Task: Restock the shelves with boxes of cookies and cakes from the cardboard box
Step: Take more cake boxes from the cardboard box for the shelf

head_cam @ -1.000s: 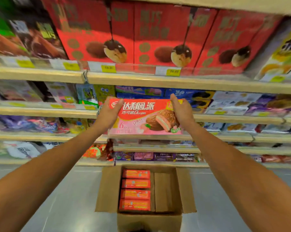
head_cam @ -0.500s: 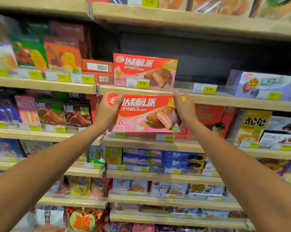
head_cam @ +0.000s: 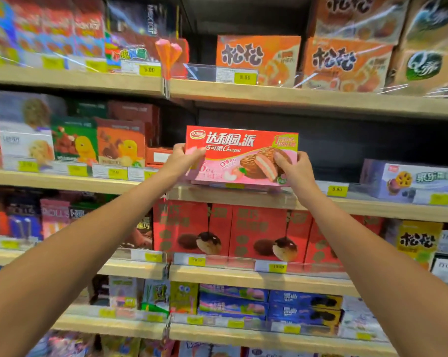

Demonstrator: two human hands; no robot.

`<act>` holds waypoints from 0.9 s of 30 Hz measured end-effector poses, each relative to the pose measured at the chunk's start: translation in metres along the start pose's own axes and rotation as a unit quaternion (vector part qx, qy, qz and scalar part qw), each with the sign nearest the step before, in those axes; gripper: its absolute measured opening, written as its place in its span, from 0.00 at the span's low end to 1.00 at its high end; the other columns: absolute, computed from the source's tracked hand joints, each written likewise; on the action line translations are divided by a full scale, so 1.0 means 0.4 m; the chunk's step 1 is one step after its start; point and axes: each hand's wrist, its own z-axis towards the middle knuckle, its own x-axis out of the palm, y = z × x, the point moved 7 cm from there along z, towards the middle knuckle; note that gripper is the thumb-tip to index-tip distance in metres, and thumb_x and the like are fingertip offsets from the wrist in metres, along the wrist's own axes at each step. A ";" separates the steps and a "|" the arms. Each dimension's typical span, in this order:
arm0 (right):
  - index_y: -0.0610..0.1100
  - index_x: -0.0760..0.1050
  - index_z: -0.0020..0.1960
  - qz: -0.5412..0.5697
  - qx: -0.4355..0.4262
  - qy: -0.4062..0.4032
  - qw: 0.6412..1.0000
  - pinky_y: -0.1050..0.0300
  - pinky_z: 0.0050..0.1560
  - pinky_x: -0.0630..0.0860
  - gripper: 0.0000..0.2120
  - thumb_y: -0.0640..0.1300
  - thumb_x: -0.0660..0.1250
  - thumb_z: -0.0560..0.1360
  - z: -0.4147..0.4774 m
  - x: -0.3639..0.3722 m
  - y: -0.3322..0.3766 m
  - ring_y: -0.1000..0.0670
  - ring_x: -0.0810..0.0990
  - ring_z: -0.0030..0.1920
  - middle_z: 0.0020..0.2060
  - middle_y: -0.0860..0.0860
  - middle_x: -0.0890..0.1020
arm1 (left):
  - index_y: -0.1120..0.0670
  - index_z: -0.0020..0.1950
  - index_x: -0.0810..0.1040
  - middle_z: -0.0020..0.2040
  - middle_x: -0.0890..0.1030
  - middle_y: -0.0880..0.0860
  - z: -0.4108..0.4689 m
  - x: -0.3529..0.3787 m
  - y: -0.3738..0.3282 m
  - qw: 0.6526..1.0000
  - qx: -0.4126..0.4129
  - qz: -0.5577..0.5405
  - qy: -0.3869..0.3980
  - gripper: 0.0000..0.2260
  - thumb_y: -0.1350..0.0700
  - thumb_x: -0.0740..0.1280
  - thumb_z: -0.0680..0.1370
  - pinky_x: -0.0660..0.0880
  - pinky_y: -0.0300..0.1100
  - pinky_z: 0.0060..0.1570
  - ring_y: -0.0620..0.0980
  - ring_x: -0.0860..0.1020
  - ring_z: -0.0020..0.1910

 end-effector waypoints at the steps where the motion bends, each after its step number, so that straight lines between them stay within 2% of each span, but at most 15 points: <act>1: 0.38 0.67 0.63 -0.009 -0.011 -0.006 1.000 0.63 0.41 0.71 0.22 0.48 0.69 0.75 0.005 -0.003 0.002 0.50 0.76 0.51 0.50 0.49 0.75 | 0.61 0.68 0.65 0.58 0.73 0.54 0.007 0.009 0.016 1.000 -0.005 0.021 0.021 0.20 0.56 0.65 0.78 0.66 0.39 0.51 0.47 0.71 0.54; 4: 0.41 0.69 0.62 -0.013 -0.030 -0.001 0.999 0.63 0.43 0.72 0.20 0.50 0.68 0.75 0.032 0.011 0.006 0.51 0.76 0.52 0.52 0.50 0.76 | 0.60 0.67 0.68 0.60 0.76 0.56 0.027 0.010 0.032 0.998 0.021 0.052 0.026 0.19 0.59 0.66 0.77 0.69 0.41 0.53 0.50 0.75 0.56; 6: 0.43 0.72 0.61 -0.023 -0.053 -0.016 0.998 0.56 0.52 0.75 0.22 0.55 0.68 0.73 0.045 0.010 0.019 0.49 0.76 0.56 0.56 0.46 0.76 | 0.60 0.67 0.68 0.62 0.77 0.56 0.044 0.009 0.028 0.997 0.057 0.039 0.019 0.19 0.58 0.66 0.77 0.70 0.41 0.54 0.51 0.76 0.59; 8: 0.46 0.74 0.59 -0.028 -0.052 -0.026 0.998 0.49 0.59 0.75 0.24 0.59 0.67 0.70 0.057 0.010 0.014 0.47 0.77 0.58 0.57 0.44 0.77 | 0.59 0.68 0.68 0.62 0.77 0.56 0.058 0.013 0.025 0.996 0.077 0.029 0.017 0.20 0.58 0.66 0.77 0.71 0.40 0.53 0.49 0.76 0.57; 13: 0.44 0.74 0.61 0.000 -0.039 -0.035 0.999 0.57 0.53 0.74 0.16 0.49 0.67 0.76 0.073 0.018 -0.010 0.51 0.79 0.54 0.53 0.50 0.80 | 0.57 0.68 0.69 0.62 0.77 0.54 0.112 0.029 0.013 0.992 0.114 0.061 0.011 0.19 0.58 0.66 0.77 0.70 0.40 0.54 0.45 0.74 0.55; 18: 0.46 0.73 0.62 -0.042 -0.029 -0.026 0.998 0.53 0.58 0.75 0.16 0.50 0.67 0.76 0.084 0.035 -0.025 0.50 0.78 0.56 0.56 0.48 0.79 | 0.51 0.64 0.72 0.62 0.75 0.55 0.154 0.033 0.038 0.984 0.118 0.134 -0.013 0.21 0.48 0.67 0.72 0.72 0.56 0.63 0.55 0.73 0.62; 20: 0.48 0.72 0.63 -0.081 -0.031 -0.027 0.996 0.50 0.59 0.75 0.18 0.52 0.67 0.75 0.090 0.042 -0.033 0.48 0.78 0.57 0.57 0.47 0.79 | 0.54 0.64 0.72 0.62 0.72 0.57 0.159 0.034 0.054 0.980 0.114 0.159 -0.033 0.19 0.53 0.68 0.74 0.70 0.54 0.64 0.57 0.72 0.62; 24: 0.46 0.72 0.62 -0.130 -0.003 -0.042 0.991 0.56 0.51 0.71 0.18 0.52 0.67 0.75 0.093 0.051 -0.035 0.51 0.76 0.52 0.54 0.50 0.79 | 0.55 0.62 0.72 0.62 0.70 0.57 0.154 0.029 0.068 0.974 0.121 0.174 -0.077 0.17 0.55 0.69 0.74 0.72 0.52 0.62 0.56 0.73 0.61; 27: 0.45 0.72 0.61 -0.132 0.021 -0.041 0.990 0.52 0.56 0.75 0.19 0.52 0.68 0.75 0.101 0.049 -0.033 0.48 0.78 0.56 0.56 0.48 0.80 | 0.54 0.61 0.71 0.61 0.69 0.55 0.152 0.032 0.068 0.974 0.114 0.178 -0.084 0.17 0.53 0.69 0.74 0.74 0.53 0.60 0.55 0.73 0.61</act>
